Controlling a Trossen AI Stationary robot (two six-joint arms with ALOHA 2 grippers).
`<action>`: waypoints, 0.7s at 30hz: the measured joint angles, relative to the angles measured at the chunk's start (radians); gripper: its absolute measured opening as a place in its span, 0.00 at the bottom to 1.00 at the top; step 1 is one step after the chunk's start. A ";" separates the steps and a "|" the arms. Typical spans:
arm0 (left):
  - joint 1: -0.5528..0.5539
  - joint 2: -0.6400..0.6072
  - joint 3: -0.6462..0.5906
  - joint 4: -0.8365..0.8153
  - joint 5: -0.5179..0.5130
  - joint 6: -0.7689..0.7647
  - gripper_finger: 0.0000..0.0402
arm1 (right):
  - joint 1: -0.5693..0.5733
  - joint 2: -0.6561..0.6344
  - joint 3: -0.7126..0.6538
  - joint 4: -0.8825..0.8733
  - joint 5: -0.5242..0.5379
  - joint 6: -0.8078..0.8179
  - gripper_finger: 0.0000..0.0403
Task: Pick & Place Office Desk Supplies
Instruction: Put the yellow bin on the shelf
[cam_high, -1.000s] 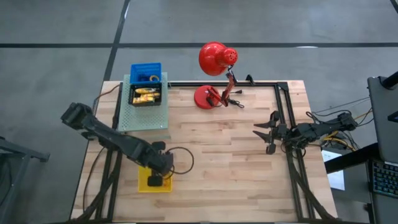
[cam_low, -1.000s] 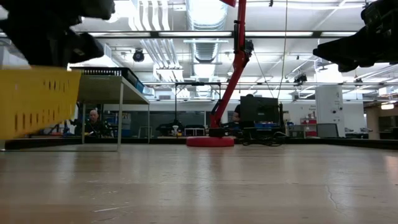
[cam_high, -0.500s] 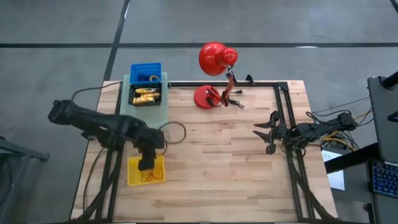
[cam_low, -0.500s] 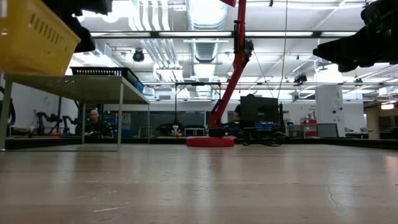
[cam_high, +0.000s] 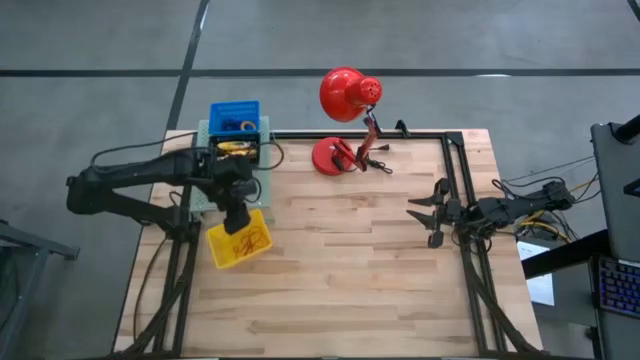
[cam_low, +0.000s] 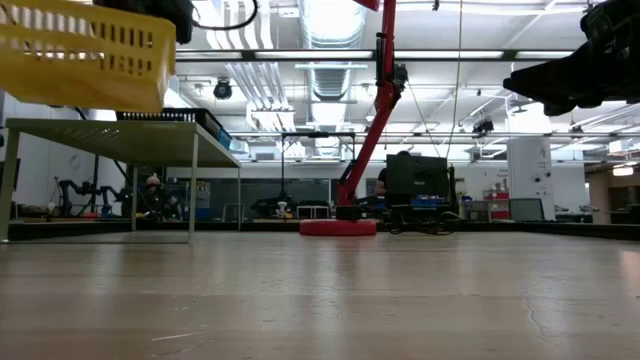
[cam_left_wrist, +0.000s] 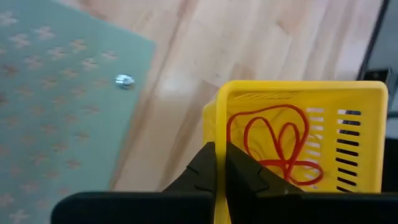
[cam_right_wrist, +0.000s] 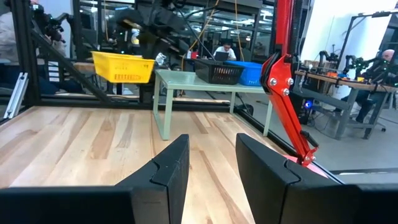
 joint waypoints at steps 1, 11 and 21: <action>0.015 0.000 -0.001 0.000 0.001 -0.007 0.04 | 0.000 0.000 0.000 0.000 0.000 0.000 0.32; 0.005 -0.016 -0.002 0.091 -0.083 -0.481 0.04 | 0.000 0.000 0.000 0.000 0.000 0.000 0.32; -0.315 -0.023 -0.002 0.065 -0.439 -1.056 0.04 | 0.000 0.000 0.000 0.000 0.000 0.000 0.32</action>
